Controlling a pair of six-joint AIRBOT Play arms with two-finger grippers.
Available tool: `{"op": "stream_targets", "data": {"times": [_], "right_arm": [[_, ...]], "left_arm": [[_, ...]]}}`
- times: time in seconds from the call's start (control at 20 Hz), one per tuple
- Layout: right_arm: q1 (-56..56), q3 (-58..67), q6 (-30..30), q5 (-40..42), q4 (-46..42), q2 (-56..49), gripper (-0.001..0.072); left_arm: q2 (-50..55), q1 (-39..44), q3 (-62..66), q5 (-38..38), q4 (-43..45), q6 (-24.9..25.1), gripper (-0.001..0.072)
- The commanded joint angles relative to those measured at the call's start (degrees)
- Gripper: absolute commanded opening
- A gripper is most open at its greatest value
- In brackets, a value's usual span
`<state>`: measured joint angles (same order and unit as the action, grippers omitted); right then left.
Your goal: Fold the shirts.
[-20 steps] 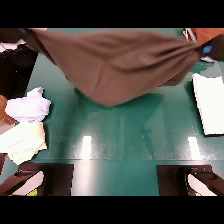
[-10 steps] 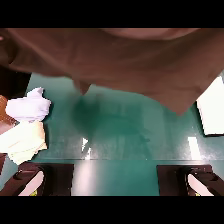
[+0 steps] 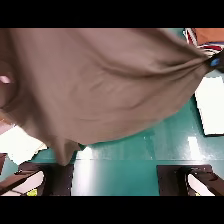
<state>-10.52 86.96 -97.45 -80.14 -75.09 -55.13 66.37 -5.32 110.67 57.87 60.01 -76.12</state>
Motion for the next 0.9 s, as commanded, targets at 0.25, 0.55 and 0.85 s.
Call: {"op": "stream_targets", "data": {"times": [0.25, 0.55, 0.85], "right_arm": [[0.94, -6.03, -1.49, 11.19, -0.09, -20.50, 0.0016], [4.81, 5.99, 2.40, 10.38, 0.55, -34.67, 0.0026], [4.94, 8.61, 7.87, 2.93, 1.53, -34.73, 0.0375]], "left_arm": [[27.28, 0.07, -6.71, 3.72, -1.29, 0.11, 0.0025], [30.58, -0.13, -6.75, 4.28, -0.85, -0.24, 0.0523], [28.65, -3.56, -7.39, 19.61, 4.09, -2.27, 0.0531]]}}
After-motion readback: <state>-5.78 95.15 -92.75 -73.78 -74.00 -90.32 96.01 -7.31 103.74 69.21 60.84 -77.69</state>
